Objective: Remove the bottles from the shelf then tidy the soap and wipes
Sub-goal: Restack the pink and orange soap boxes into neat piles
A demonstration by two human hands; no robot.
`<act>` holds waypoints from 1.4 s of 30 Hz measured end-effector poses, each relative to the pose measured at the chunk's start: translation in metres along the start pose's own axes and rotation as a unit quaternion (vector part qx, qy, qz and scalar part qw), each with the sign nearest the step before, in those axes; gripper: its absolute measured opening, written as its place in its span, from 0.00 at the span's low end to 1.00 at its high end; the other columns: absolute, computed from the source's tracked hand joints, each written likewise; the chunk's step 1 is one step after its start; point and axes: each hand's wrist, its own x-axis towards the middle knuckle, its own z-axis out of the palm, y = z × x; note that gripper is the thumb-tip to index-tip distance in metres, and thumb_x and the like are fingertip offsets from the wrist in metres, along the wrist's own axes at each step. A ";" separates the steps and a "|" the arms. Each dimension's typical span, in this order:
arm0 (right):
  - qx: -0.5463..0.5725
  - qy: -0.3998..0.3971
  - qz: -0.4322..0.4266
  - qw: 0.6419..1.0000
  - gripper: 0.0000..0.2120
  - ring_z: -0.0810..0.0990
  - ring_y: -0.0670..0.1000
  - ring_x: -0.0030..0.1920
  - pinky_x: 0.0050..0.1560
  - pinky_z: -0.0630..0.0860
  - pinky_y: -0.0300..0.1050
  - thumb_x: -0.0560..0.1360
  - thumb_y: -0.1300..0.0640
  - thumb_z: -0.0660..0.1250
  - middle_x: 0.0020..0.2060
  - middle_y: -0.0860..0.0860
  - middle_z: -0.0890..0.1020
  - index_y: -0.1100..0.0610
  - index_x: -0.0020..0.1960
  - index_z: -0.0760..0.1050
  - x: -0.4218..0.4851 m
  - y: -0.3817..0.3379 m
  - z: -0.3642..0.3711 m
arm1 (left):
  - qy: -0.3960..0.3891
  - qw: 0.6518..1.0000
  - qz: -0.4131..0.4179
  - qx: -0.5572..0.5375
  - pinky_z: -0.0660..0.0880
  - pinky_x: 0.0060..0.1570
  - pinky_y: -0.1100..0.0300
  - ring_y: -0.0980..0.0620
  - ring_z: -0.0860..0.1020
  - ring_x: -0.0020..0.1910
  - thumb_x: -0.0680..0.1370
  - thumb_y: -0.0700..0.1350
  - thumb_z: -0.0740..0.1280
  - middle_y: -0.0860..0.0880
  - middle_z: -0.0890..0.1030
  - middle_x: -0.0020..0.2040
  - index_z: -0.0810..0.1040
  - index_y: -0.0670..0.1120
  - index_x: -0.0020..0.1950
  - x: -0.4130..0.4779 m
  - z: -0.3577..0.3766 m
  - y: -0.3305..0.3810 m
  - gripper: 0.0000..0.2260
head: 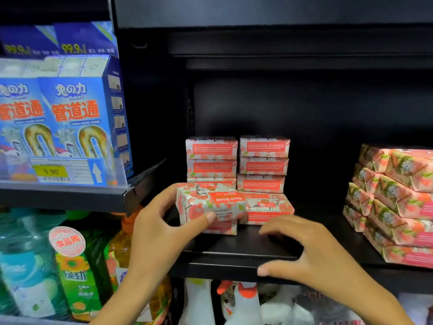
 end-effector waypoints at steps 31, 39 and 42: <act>-0.145 0.004 0.025 0.989 0.27 0.61 0.37 0.69 0.65 0.55 0.29 0.75 0.43 0.64 0.70 0.39 0.66 0.44 0.72 0.63 0.024 0.015 0.001 | -0.125 0.944 0.143 0.269 0.77 0.36 0.63 0.63 0.77 0.40 0.71 0.58 0.62 0.62 0.80 0.38 0.81 0.56 0.42 -0.016 0.027 -0.020 0.11; -0.128 0.007 0.020 0.992 0.23 0.67 0.38 0.57 0.55 0.67 0.33 0.68 0.40 0.69 0.53 0.35 0.68 0.43 0.61 0.70 0.020 0.003 -0.021 | -0.139 0.936 0.139 0.293 0.75 0.32 0.67 0.65 0.77 0.37 0.71 0.57 0.61 0.62 0.80 0.36 0.81 0.57 0.38 -0.016 0.027 -0.015 0.11; -0.108 -0.053 0.049 0.992 0.31 0.65 0.39 0.59 0.56 0.64 0.34 0.67 0.39 0.71 0.55 0.37 0.66 0.40 0.67 0.63 0.024 0.008 -0.023 | -0.139 0.936 0.129 0.297 0.72 0.35 0.72 0.63 0.77 0.41 0.71 0.58 0.61 0.63 0.81 0.36 0.82 0.57 0.38 -0.017 0.027 -0.015 0.11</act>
